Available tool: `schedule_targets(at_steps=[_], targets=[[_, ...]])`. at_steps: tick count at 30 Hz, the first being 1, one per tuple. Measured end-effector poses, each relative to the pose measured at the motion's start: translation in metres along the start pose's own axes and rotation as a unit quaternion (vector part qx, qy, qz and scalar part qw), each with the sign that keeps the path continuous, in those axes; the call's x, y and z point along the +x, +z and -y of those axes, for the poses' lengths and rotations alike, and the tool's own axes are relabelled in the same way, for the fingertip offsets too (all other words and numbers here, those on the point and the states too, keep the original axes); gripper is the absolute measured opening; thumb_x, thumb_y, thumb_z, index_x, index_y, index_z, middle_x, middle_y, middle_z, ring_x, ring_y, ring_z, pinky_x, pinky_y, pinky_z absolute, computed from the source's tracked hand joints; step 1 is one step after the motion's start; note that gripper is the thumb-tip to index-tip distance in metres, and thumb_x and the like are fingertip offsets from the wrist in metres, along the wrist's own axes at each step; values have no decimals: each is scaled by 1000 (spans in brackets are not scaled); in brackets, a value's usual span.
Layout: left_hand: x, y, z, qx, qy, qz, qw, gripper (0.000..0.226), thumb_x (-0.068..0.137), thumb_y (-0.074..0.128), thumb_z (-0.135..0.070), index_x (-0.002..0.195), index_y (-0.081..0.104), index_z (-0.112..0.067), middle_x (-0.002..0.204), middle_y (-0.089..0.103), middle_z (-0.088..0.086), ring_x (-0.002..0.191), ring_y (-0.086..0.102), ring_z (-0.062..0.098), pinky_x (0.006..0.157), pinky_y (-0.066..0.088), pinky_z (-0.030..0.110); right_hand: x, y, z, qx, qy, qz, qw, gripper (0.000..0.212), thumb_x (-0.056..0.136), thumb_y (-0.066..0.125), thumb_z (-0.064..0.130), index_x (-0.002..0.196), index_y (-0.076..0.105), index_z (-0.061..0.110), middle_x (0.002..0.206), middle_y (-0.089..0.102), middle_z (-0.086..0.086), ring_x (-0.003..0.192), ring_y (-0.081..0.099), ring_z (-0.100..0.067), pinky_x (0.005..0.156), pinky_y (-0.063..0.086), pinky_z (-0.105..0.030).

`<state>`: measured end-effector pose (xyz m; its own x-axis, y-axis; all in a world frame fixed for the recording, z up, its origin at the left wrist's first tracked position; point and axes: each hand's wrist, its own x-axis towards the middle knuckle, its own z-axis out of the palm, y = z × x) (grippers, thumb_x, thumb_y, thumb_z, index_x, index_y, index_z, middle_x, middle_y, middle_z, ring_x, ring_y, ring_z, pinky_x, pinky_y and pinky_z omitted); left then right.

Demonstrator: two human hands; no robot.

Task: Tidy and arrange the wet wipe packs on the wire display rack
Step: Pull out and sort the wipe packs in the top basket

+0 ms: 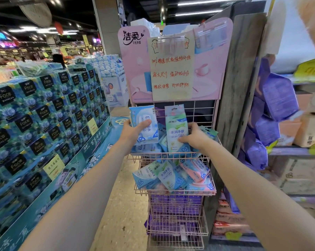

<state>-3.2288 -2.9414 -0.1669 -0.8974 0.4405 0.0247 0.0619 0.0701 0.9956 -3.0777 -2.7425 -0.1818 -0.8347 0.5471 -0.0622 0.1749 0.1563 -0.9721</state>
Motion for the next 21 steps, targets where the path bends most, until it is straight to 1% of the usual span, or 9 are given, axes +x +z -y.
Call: schedule_targets(at_steps=[2,5,7,10,12,14,15,19,21], targets=[[1,0,0,5,0,2,1000,78,84,82,-42,144,41,-15,119,64,-1,100,62,9,74,45,26,0,4,-2,7,-15,-11,1000,65,88,73,-3,140,36,12,128,61,-7,102,66,-22,69,58,-28],[2,0,3,2,1,2,1000,81,82,84,-43,145,41,-15,125,64,2,105,64,13,83,47,31,0,8,-3,27,-49,-9,998,61,89,70,-3,138,39,17,130,62,-8,105,68,-22,73,61,-29],[2,0,2,-3,1,5,1000,78,83,84,-42,143,42,-16,120,65,0,103,64,12,81,47,30,-1,10,-2,52,-67,-13,996,56,90,68,-6,132,43,21,128,63,-7,106,68,-20,75,61,-30],[0,-1,3,-18,-1,4,1000,82,74,87,-47,139,45,-18,121,66,1,106,65,16,85,47,33,0,15,-3,69,-76,-9,995,53,89,67,-6,126,46,27,124,64,-7,107,69,-24,82,63,-41],[-1,-1,3,-18,-3,1,1000,72,80,86,-43,135,45,-19,116,66,-1,99,65,12,79,48,30,1,18,-5,65,-67,6,996,52,90,67,-6,121,48,32,119,66,-9,104,70,-28,86,62,-48],[-3,1,3,-17,-4,-3,1000,60,88,80,-36,133,44,-20,108,64,-6,92,63,6,71,44,24,2,19,-6,81,-51,15,995,52,91,65,-7,114,49,37,116,68,-9,103,71,-29,88,61,-51],[-3,1,3,-17,-4,-5,1000,59,89,79,-35,133,44,-20,107,63,-7,91,63,6,69,44,23,3,18,-5,94,-43,17,994,53,91,64,-9,113,49,37,117,68,-9,104,71,-29,90,60,-52],[-2,1,4,-28,-10,-5,1000,68,86,81,-38,138,43,-19,113,65,-4,97,64,9,77,45,28,5,19,-1,116,-13,37,993,56,93,59,-12,128,41,28,115,67,-7,109,68,-31,95,57,-52],[-4,1,3,-31,-13,-11,999,66,85,82,-38,137,44,-20,115,65,-2,97,64,10,78,46,29,6,21,2,110,-4,46,993,59,94,59,-11,133,38,28,115,66,-7,112,67,-31,98,55,-52]])
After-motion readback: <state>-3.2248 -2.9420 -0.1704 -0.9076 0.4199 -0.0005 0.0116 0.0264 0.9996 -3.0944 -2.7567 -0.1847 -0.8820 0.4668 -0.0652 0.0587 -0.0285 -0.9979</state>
